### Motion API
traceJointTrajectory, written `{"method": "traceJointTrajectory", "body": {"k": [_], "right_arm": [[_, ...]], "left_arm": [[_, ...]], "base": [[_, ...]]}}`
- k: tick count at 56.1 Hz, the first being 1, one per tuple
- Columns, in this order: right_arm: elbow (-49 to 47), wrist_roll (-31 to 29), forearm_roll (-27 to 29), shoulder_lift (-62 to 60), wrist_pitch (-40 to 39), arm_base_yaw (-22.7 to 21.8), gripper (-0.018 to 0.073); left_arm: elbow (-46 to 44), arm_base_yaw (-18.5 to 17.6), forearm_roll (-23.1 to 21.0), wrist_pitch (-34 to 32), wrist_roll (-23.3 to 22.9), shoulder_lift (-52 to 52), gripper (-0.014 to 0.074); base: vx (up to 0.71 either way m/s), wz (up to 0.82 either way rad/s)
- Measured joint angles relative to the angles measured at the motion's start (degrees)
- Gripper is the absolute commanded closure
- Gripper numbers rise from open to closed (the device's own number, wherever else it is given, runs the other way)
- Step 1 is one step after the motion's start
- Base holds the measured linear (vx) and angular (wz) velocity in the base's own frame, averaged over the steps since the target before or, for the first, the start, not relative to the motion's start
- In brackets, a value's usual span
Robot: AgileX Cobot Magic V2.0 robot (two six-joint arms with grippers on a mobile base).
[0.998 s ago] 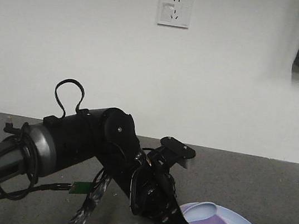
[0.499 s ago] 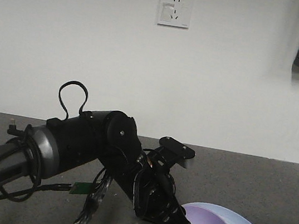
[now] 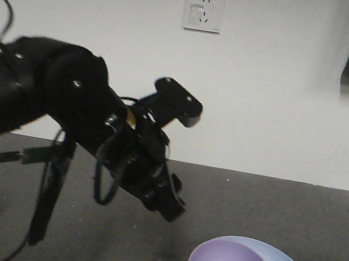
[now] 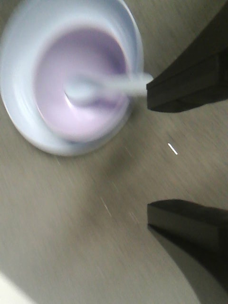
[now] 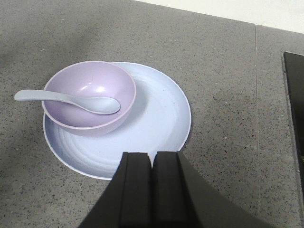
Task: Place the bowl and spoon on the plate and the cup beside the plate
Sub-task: 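Move the left gripper to the brown paper cup and grasp it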
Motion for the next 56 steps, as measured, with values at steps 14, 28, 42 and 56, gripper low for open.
{"method": "traceJointTrajectory", "body": {"k": [14,28,42,56], "right_arm": [[0.0,0.0,0.0,0.0,0.0,0.0,0.0568],[0.0,0.0,0.0,0.0,0.1,0.0,0.0568],[0.0,0.0,0.0,0.0,0.1,0.0,0.0568],[0.0,0.0,0.2,0.0,0.1,0.0,0.0568]], "left_arm": [[2.4,3.8,20.0,7.6,-9.4,-7.7,0.0066],[16.2,17.4,21.1,7.6,-10.6,-14.6,0.0066],[29.0,26.5,21.1,3.1,-10.8,-14.9,0.0066],[35.3,27.9,19.3,-4.7,-10.8,-14.8,0.0108]], "base": [[0.00,0.00],[0.00,0.00],[0.00,0.00],[0.00,0.00]]}}
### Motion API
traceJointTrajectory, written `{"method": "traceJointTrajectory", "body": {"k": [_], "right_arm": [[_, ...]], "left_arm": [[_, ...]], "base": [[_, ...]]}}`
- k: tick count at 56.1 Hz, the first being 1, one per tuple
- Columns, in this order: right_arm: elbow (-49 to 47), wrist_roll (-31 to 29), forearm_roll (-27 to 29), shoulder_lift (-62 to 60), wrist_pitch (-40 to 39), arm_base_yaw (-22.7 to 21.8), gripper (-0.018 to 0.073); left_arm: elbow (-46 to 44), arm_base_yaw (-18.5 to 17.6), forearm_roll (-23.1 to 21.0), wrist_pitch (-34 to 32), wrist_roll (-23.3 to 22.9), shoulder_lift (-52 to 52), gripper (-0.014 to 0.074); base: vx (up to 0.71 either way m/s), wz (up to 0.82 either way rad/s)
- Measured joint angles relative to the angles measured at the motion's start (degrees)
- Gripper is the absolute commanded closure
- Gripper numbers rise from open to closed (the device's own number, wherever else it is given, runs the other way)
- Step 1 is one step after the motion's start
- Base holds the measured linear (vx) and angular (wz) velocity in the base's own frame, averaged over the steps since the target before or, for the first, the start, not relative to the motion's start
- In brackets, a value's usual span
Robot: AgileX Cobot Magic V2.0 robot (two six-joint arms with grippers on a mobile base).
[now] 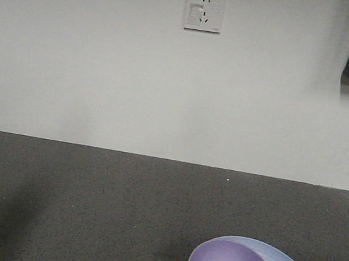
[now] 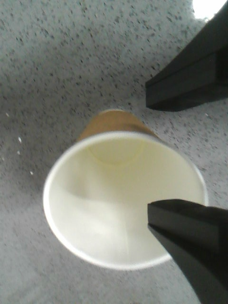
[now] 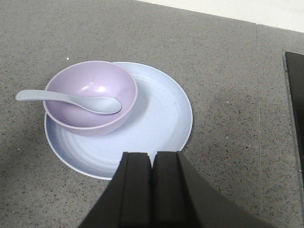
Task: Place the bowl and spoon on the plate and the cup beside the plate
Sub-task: 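Move the left gripper to the brown paper cup and grasp it, then carry the brown cup beside the plate and set it down with left gripper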
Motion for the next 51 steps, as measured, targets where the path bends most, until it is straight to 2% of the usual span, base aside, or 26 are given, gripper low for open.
{"method": "traceJointTrajectory", "body": {"k": [6,8,12,18,27,37,43,51], "right_arm": [[0.0,0.0,0.1,0.0,0.1,0.0,0.0568],[0.0,0.0,0.2,0.0,0.1,0.0,0.0568],[0.0,0.0,0.3,0.0,0.1,0.0,0.0568],[0.0,0.1,1.0,0.0,0.1,0.0,0.0568],[0.0,0.2,1.3,0.0,0.2,0.0,0.0568],[0.0,0.2,1.3,0.0,0.2,0.0,0.0568],[0.0,0.2,1.4,0.0,0.2,0.0,0.0568],[0.0,0.2,1.4,0.0,0.2,0.0,0.0568]], "left_arm": [[0.2,0.0,-1.1,-0.8,0.0,0.8,0.0166],[0.2,0.0,-1.3,-1.0,0.0,1.3,0.0210],[0.2,0.0,-2.0,-1.3,0.0,2.2,0.0346],[0.3,0.0,-3.0,-1.9,0.4,2.7,0.0605],[0.3,0.0,-4.1,-2.0,1.8,2.0,0.0604],[-3.4,-0.7,-9.4,-0.4,5.2,-0.8,0.0601],[-8.8,-3.5,-12.5,1.3,7.9,-1.6,0.0599],[-18.0,-9.6,-15.8,3.0,9.3,-0.5,0.0597]], "base": [[0.00,0.00],[0.00,0.00],[0.00,0.00],[0.00,0.00],[0.00,0.00],[0.00,0.00],[0.00,0.00],[0.00,0.00]]}}
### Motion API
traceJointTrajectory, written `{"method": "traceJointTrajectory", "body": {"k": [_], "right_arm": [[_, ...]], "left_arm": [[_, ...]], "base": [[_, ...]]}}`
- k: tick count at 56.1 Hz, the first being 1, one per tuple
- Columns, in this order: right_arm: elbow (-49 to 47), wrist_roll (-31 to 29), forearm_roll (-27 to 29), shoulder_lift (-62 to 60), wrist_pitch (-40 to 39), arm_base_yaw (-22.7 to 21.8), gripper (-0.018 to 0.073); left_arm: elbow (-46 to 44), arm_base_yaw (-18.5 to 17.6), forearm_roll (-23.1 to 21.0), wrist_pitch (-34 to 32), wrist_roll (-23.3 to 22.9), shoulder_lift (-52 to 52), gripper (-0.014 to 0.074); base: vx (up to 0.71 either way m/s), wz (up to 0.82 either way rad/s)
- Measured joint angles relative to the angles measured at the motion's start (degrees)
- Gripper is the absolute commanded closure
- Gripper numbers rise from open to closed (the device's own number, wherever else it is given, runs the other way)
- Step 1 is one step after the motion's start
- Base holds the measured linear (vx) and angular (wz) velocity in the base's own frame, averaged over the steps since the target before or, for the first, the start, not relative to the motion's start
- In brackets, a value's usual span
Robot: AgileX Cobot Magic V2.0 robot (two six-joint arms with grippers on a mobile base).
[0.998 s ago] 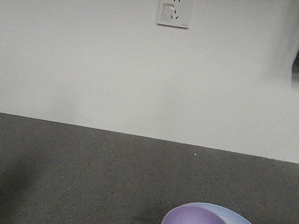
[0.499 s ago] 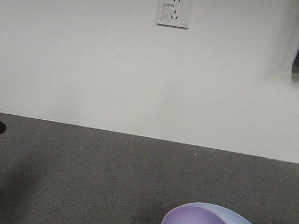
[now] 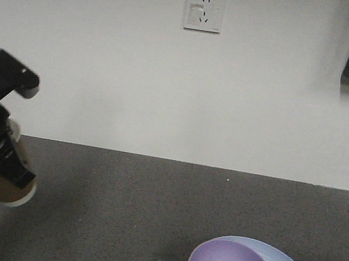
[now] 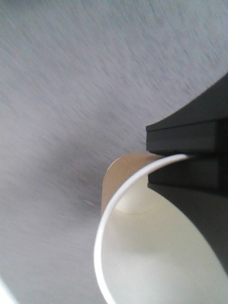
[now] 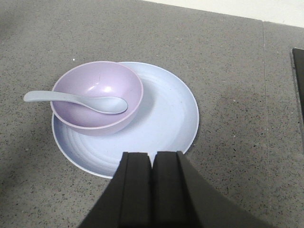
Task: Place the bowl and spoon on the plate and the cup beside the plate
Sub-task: 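Carry the brown cup beside the plate and set it down with left gripper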
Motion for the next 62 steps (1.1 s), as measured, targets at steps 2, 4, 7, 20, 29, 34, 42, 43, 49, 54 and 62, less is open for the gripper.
{"method": "traceJointTrajectory", "body": {"k": [2,4,7,20,29,34,42,43,49,54,62], "right_arm": [[0.0,0.0,0.0,0.0,0.0,0.0,0.0568],[0.0,0.0,0.0,0.0,0.0,0.0,0.0568],[0.0,0.0,0.0,0.0,0.1,0.0,0.0568],[0.0,0.0,0.0,0.0,0.4,0.0,0.0568],[0.0,0.0,0.0,0.0,0.6,0.0,0.0568],[0.0,0.0,0.0,0.0,0.6,0.0,0.0568],[0.0,0.0,0.0,0.0,1.4,0.0,0.0568],[0.0,0.0,0.0,0.0,1.4,0.0,0.0568],[0.0,0.0,0.0,0.0,1.4,0.0,0.0568],[0.0,0.0,0.0,0.0,1.4,0.0,0.0568],[0.0,0.0,0.0,0.0,1.4,0.0,0.0568]], "left_arm": [[-2.1,-1.8,-0.3,0.5,0.1,0.8,0.0596],[-3.6,-3.6,-0.4,0.8,0.1,1.6,0.0596],[-5.9,-6.1,-0.6,1.3,0.1,3.5,0.0596],[-12.6,-15.0,-0.9,2.4,-1.9,13.8,0.0596],[-15.7,-19.8,-1.1,3.5,-2.2,20.5,0.0596],[-17.1,-21.4,-1.3,4.0,-2.3,23.3,0.0596],[-18.0,-22.5,-1.3,4.6,-2.3,26.5,0.0596],[-18.1,-22.5,-1.3,4.8,-2.3,26.7,0.0596],[-18.4,-22.7,-1.8,5.1,-2.3,28.2,0.0596],[-18.5,-22.7,-2.6,4.8,-2.2,28.9,0.0595],[-18.5,-22.7,-2.6,4.7,-2.2,29.0,0.0575]], "base": [[0.00,0.00],[0.00,0.00],[0.00,0.00],[0.00,0.00],[0.00,0.00],[0.00,0.00],[0.00,0.00],[0.00,0.00],[0.00,0.00],[0.00,0.00],[0.00,0.00]]}}
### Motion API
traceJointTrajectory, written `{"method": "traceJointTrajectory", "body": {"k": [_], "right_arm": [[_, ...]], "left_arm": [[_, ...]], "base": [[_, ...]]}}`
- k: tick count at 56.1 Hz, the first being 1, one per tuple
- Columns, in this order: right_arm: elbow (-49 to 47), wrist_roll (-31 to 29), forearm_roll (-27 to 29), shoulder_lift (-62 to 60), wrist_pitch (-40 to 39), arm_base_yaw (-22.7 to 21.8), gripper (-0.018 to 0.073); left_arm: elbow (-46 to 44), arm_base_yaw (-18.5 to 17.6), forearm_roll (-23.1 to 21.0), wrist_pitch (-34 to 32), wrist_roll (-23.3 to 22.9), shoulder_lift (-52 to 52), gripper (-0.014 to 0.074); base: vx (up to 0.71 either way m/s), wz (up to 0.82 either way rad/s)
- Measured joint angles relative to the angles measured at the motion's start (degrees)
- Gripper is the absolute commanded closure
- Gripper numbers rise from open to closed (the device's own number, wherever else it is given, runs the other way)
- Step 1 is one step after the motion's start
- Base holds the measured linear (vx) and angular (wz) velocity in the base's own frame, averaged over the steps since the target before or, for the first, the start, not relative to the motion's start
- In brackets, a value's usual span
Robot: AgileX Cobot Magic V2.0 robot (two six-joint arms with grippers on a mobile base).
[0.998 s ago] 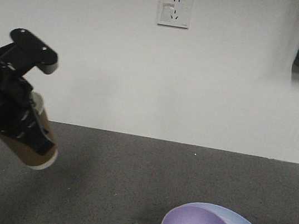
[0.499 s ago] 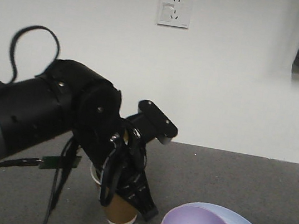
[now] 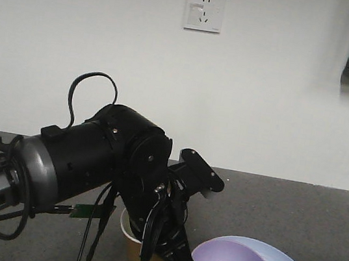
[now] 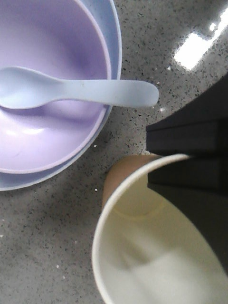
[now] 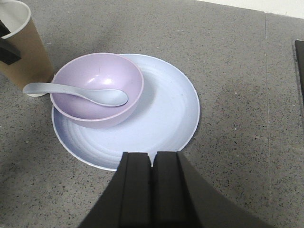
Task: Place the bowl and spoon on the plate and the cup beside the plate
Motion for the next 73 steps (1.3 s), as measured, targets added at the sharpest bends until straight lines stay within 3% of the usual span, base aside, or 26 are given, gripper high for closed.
{"method": "traceJointTrajectory", "body": {"k": [10,28,42,60,65,70,73], "right_arm": [[0.0,0.0,0.0,0.0,0.0,0.0,0.0568],[0.0,0.0,0.0,0.0,0.0,0.0,0.0568],[0.0,0.0,0.0,0.0,0.0,0.0,0.0568],[0.0,0.0,0.1,0.0,0.0,0.0,0.0568],[0.0,0.0,0.1,0.0,0.0,0.0,0.0568],[0.0,0.0,0.1,0.0,-0.2,0.0,0.0568],[0.0,-0.1,0.1,0.0,-0.8,0.0,0.0568]], "left_arm": [[0.0,0.0,0.0,0.0,0.0,0.0,0.0473],[0.0,0.0,0.0,0.0,0.0,0.1,0.0150],[-1.5,0.0,0.3,0.1,0.0,0.1,0.0035],[-9.2,0.0,0.4,3.5,0.0,-1.5,0.0068],[-10.5,0.0,0.4,4.4,-0.3,-3.6,0.0170],[-10.9,0.0,0.4,4.9,-1.2,-7.0,0.0359],[-10.9,0.0,0.4,5.1,-1.8,-9.1,0.0518]], "base": [[0.00,0.00],[0.00,0.00],[0.00,0.00],[0.00,0.00],[0.00,0.00],[0.00,0.00],[0.00,0.00]]}}
